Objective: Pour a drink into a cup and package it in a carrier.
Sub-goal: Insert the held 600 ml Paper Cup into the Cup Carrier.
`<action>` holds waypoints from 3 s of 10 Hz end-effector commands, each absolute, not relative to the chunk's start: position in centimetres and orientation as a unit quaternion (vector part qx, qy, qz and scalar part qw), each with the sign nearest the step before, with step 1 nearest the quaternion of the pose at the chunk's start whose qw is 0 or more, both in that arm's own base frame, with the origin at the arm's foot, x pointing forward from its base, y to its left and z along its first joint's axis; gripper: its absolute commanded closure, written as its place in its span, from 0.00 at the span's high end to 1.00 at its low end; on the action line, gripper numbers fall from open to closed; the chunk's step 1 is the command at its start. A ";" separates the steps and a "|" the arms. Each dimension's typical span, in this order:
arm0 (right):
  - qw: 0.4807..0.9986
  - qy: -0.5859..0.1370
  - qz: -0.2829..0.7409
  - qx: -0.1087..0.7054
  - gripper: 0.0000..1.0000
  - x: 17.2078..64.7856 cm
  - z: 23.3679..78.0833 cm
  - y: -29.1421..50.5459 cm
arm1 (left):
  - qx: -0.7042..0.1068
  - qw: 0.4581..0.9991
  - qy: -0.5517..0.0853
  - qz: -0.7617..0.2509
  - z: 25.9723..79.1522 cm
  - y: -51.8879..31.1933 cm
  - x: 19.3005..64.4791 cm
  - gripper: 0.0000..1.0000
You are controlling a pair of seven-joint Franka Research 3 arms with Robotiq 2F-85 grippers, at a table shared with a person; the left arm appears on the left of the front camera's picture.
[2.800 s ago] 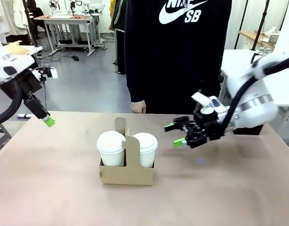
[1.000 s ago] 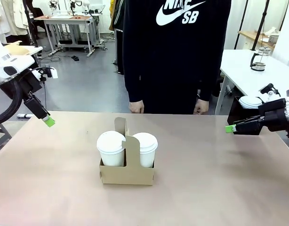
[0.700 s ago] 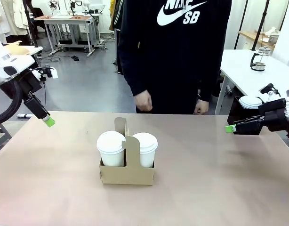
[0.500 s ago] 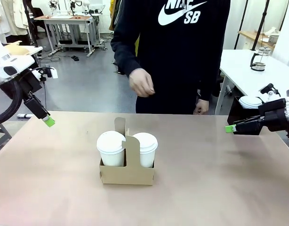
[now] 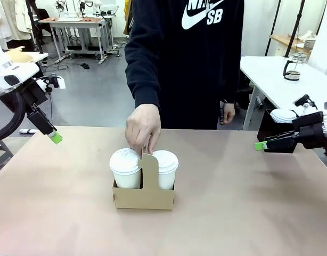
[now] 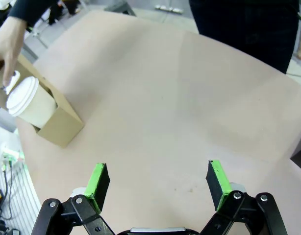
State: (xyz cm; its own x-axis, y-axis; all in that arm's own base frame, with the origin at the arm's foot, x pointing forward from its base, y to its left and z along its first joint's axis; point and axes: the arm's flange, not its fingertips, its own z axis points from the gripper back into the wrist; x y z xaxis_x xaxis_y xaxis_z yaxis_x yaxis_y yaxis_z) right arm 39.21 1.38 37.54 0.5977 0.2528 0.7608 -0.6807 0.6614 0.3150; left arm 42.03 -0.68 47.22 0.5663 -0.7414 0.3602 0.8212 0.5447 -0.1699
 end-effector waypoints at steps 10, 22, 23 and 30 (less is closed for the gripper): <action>0.839 -0.353 0.276 0.309 1.00 39.2 37.6 1.3 | -0.168 0.872 -0.127 -0.442 47.3 -0.8 41.9 1.00; 0.839 -0.353 0.276 0.309 1.00 39.2 37.6 1.3 | -0.168 0.872 -0.127 -0.442 47.3 -0.8 41.9 1.00; 0.839 -0.353 0.276 0.309 1.00 39.2 37.6 1.3 | -0.168 0.872 -0.127 -0.442 47.3 -0.8 41.9 1.00; 0.839 -0.353 0.276 0.309 1.00 39.2 37.6 1.3 | -0.168 0.872 -0.127 -0.442 47.3 -0.8 41.9 1.00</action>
